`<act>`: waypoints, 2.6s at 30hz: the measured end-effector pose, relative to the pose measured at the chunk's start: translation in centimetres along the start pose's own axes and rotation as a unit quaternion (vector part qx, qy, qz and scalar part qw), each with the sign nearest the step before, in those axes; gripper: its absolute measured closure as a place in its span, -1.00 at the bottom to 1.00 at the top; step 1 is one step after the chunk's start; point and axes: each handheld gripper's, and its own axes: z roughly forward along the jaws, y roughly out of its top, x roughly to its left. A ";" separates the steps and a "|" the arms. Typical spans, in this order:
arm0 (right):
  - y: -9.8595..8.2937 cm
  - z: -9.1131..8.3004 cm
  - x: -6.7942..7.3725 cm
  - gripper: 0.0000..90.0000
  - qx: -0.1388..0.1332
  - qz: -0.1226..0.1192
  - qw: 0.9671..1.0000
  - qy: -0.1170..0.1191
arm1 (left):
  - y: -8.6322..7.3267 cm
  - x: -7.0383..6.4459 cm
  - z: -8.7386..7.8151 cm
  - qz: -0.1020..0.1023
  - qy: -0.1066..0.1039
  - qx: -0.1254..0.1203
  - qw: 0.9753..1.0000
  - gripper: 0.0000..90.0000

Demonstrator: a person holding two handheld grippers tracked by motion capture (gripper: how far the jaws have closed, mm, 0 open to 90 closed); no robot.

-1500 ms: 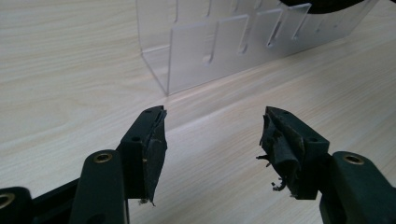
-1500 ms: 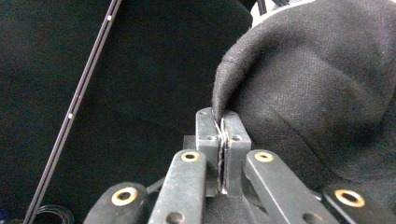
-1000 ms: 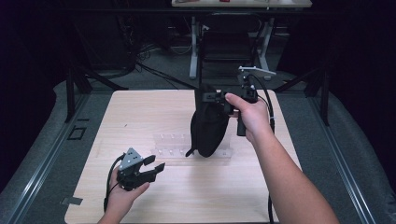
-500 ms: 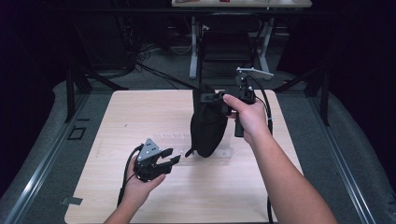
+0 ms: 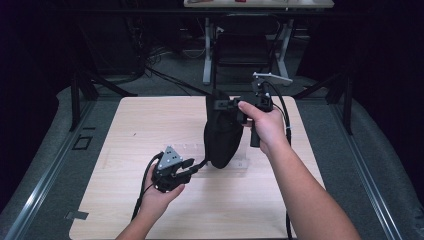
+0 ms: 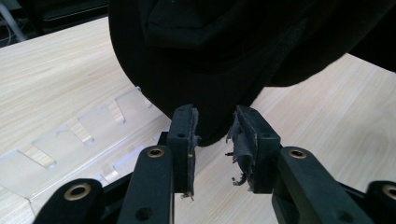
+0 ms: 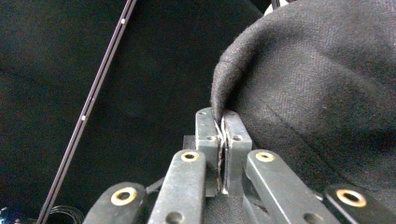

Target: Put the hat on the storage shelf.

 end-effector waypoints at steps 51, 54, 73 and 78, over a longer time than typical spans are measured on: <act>-0.2 0.8 0.8 0.92 0.000 -0.008 1.000 -0.001 | 1.4 -2.0 1.4 0.053 0.024 0.021 0.998 0.75; -0.2 0.7 0.8 0.89 -0.001 -0.007 1.000 0.001 | 1.4 -2.1 1.3 0.064 0.032 0.023 0.997 0.79; -0.4 -2.7 0.6 0.69 -0.023 -0.036 0.999 -0.023 | 0.3 -1.6 0.9 0.090 0.058 0.028 0.994 0.88; -0.7 -3.9 -0.2 0.67 -0.035 -0.037 0.998 -0.034 | -0.6 -0.9 0.9 0.088 0.062 0.036 0.994 0.87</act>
